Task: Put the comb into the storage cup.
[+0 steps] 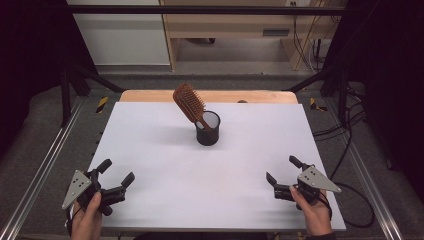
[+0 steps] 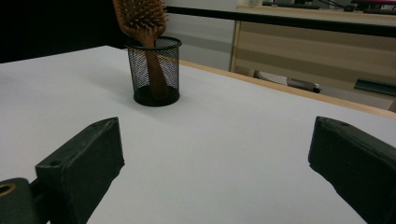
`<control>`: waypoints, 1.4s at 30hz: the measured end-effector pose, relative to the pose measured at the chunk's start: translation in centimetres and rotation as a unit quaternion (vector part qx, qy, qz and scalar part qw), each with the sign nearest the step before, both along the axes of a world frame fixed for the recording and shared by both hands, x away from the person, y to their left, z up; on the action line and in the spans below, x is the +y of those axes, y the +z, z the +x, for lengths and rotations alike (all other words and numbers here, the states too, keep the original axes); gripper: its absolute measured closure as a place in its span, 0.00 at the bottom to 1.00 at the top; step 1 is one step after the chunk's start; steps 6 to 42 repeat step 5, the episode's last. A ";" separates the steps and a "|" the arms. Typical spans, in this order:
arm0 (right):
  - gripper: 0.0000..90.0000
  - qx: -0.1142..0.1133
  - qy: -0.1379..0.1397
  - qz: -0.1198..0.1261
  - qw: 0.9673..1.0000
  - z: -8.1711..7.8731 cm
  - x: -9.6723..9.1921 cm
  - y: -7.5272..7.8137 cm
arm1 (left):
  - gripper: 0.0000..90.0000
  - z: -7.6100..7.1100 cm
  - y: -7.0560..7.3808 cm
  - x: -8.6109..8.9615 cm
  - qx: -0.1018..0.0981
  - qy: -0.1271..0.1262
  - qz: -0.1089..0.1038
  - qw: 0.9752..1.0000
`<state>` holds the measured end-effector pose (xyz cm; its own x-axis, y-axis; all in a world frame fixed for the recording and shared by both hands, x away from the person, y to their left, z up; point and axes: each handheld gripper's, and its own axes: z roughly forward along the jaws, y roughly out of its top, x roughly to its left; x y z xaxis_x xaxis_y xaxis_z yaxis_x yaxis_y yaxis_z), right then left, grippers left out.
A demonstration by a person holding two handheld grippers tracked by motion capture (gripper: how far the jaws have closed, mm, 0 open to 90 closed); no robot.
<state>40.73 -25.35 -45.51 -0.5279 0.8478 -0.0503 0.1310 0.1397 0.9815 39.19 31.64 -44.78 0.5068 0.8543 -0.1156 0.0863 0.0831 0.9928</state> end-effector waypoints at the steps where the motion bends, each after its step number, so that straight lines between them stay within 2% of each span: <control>1: 0.04 0.000 0.001 0.000 1.000 0.0 0.0 0.0 | 0.03 0.1 0.0 0.1 -0.003 0.001 -0.005 1.000; 5: 0.04 0.004 0.004 -0.006 1.000 0.3 0.5 0.0 | 0.03 0.4 -0.1 0.5 0.003 0.011 -0.013 1.000; 42: 0.04 0.004 0.004 -0.006 1.000 0.3 0.5 0.0 | 0.03 0.4 -0.1 0.5 0.003 0.011 -0.013 1.000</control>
